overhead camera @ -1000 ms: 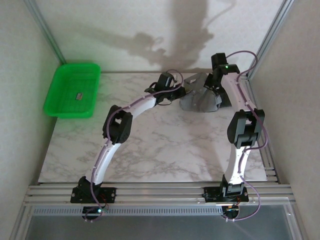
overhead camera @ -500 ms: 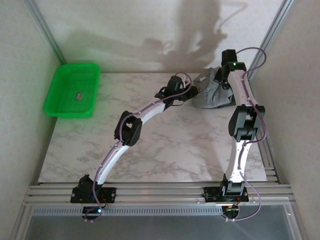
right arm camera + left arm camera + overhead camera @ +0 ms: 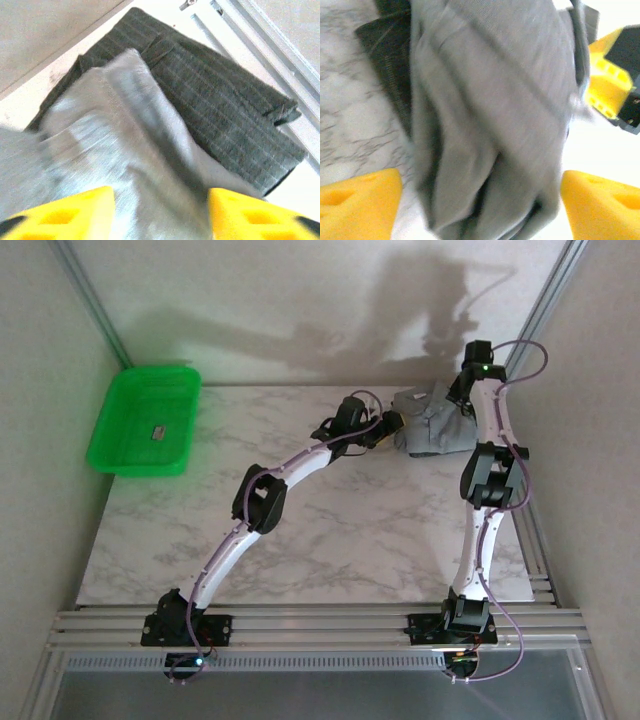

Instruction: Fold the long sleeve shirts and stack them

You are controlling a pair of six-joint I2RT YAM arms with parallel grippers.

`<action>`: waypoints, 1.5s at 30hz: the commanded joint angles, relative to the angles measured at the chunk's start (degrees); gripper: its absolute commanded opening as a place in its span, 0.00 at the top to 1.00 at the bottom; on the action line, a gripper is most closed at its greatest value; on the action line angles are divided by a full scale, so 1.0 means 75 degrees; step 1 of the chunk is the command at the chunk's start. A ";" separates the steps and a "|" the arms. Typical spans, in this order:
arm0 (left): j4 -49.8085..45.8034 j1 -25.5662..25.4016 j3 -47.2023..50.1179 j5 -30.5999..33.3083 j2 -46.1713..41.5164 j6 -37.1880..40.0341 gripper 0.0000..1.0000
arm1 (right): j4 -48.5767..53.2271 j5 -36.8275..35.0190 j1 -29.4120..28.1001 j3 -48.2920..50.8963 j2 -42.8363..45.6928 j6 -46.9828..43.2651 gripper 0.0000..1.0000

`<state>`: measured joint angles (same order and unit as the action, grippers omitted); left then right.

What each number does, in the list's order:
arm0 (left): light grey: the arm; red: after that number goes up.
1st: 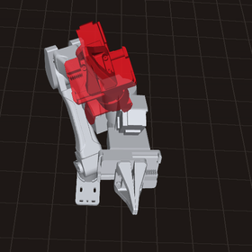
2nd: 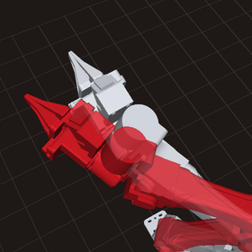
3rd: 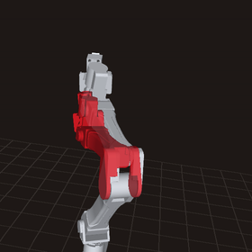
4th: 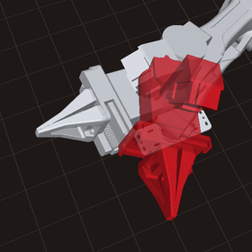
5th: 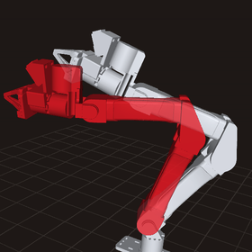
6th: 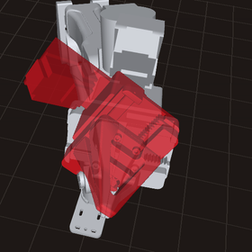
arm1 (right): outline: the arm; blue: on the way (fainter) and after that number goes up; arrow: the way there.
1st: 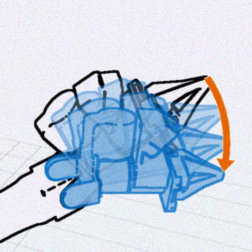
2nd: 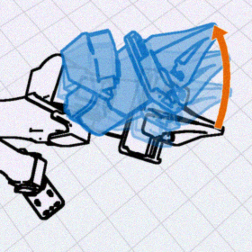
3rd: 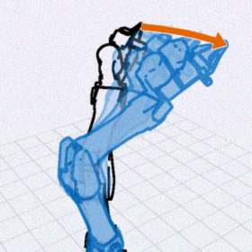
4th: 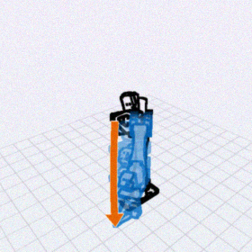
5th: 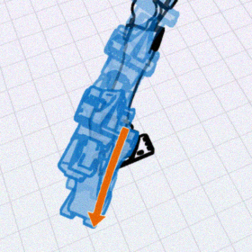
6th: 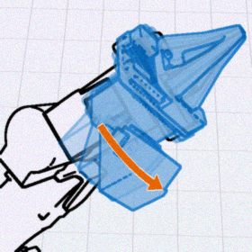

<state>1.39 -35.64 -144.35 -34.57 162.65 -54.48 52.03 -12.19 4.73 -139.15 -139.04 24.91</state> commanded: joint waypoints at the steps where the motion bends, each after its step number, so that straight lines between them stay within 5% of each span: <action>1: -0.1596 0.0233 -0.0078 0.0322 -0.1007 0.0930 0.13 | 0.0083 -0.0147 0.0114 -0.0909 -0.0486 -0.0034 0.40; 9: -0.1384 0.0820 0.2682 0.1127 -0.4154 0.1445 0.10 | -0.0608 0.0397 0.0154 -0.1667 -0.0069 -0.0069 0.26; 16: -0.1200 0.1331 0.4723 0.1916 -0.6727 0.2487 0.09 | -0.0581 0.2525 -0.0118 -0.0331 0.1517 -0.0204 0.25; 19: -0.0843 0.1723 0.6461 0.3064 -0.8421 0.2825 0.04 | -0.1190 0.2428 -0.0756 0.1910 0.3120 -0.0854 0.24; 23: 0.0014 0.2312 0.9335 0.5063 -1.1005 0.3337 0.00 | -0.3292 0.0497 -0.1875 0.6392 0.5998 -0.1591 0.16; 27: 0.0485 0.3073 1.1714 0.6563 -1.2676 0.3859 0.00 | -0.5119 -0.0538 -0.1656 1.0041 0.7803 -0.0842 0.05; 33: 0.2026 0.4926 1.4958 0.6288 -1.3722 0.4094 0.00 | -0.8216 -0.1089 -0.1393 1.3357 0.8656 -0.1410 0.01; 38: 0.5799 0.5383 1.7952 0.6715 -1.4416 0.5461 0.00 | -0.9932 -0.1548 -0.1382 1.4767 0.8702 -0.1452 0.01; 45: 0.7932 0.5630 1.8372 0.5447 -1.2906 0.6120 0.00 | -1.2167 -0.1325 -0.1672 1.5606 0.8568 -0.2981 0.01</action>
<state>44.97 6.22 -5.98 10.52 61.34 -12.99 -26.39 -21.32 -7.42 -22.90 -74.02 8.32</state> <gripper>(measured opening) 0.994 0.990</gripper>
